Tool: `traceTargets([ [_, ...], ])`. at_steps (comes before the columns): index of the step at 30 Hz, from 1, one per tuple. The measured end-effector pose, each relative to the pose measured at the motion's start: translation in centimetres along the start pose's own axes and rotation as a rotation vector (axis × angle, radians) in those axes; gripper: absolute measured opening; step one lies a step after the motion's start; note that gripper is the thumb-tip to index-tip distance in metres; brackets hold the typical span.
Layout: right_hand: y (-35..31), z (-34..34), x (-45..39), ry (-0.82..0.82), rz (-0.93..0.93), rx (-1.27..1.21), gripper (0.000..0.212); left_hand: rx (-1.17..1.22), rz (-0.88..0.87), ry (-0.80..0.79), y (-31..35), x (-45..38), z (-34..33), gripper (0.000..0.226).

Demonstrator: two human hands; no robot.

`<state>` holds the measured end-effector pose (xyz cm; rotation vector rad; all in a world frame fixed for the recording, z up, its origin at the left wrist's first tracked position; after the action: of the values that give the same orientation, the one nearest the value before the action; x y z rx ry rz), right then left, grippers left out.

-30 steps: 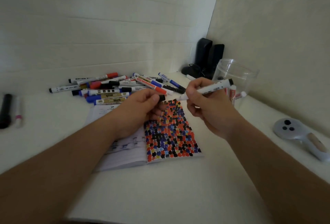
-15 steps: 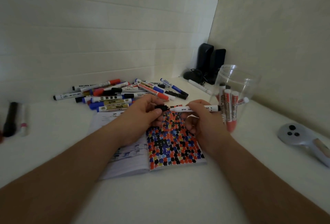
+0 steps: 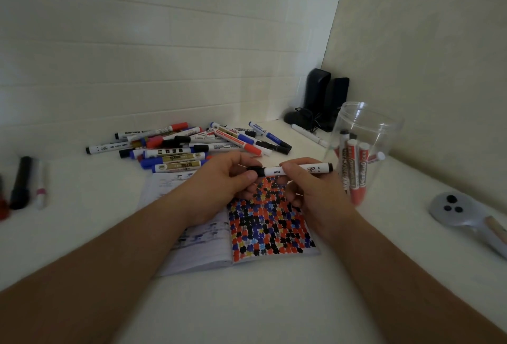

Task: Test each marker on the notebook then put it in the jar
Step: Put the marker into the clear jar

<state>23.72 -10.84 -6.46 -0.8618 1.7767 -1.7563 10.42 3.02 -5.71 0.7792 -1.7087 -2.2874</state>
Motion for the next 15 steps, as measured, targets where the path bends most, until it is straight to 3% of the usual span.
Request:
traceTargets([
  [10,-0.8,-0.2,1.0,0.036,0.063,0.088,0.014,-0.037,-0.076,0.029,1.0,0.4,-0.3,0.022],
  [15,-2.3,-2.4,3.1,-0.052,0.156,0.252,0.006,-0.060,-0.135,-0.099,1.6,0.4,-1.5,0.016],
])
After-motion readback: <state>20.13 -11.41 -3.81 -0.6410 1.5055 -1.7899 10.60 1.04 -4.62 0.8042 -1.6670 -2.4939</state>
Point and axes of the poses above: each hand's wrist, its own x-axis away from the middle knuckle, its own z-axis out of the back of the hand, y = z × x, the point moved 6 cm from there along -x, towards the middle knuckle, and after that the axes turned 14 degrees about -z, right-handed, at the moved point
